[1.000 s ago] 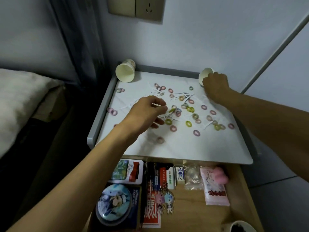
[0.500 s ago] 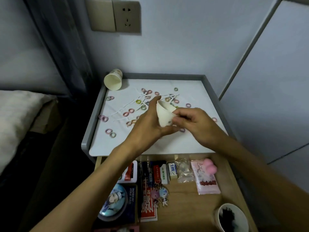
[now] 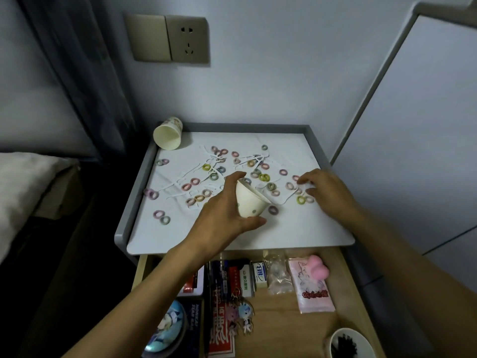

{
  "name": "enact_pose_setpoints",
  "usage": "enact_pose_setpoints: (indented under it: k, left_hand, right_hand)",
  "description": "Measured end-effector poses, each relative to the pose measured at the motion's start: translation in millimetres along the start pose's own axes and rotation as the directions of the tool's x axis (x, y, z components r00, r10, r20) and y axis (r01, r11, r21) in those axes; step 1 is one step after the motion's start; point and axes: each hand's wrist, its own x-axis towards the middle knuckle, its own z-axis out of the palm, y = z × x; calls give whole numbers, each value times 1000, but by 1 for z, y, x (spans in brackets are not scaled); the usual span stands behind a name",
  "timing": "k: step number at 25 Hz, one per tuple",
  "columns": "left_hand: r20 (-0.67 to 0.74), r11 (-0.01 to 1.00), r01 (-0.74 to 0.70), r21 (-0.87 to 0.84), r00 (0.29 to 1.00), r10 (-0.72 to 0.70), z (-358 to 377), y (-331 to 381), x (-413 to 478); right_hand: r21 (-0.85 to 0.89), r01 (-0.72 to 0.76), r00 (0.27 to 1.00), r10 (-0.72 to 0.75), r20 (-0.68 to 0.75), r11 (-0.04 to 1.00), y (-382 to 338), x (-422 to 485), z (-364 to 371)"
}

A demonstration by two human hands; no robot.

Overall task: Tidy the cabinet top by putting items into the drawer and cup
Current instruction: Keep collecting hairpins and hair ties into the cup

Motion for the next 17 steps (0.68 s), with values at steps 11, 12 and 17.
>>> enact_pose_setpoints:
  k: [11, 12, 17]
  left_hand:
    - [-5, 1000, 0, 15, 1000, 0, 2, -4, 3]
    - [-5, 1000, 0, 18, 1000, 0, 2, -5, 2]
    - [-15, 999, -5, 38, 1000, 5, 1, -3, 1]
  right_hand:
    - [-93, -41, 996, 49, 79, 995, -4, 7, 0]
    - [-78, -46, 995, 53, 81, 996, -5, 7, -1]
    - [-35, -41, 996, 43, 73, 999, -5, 8, -7]
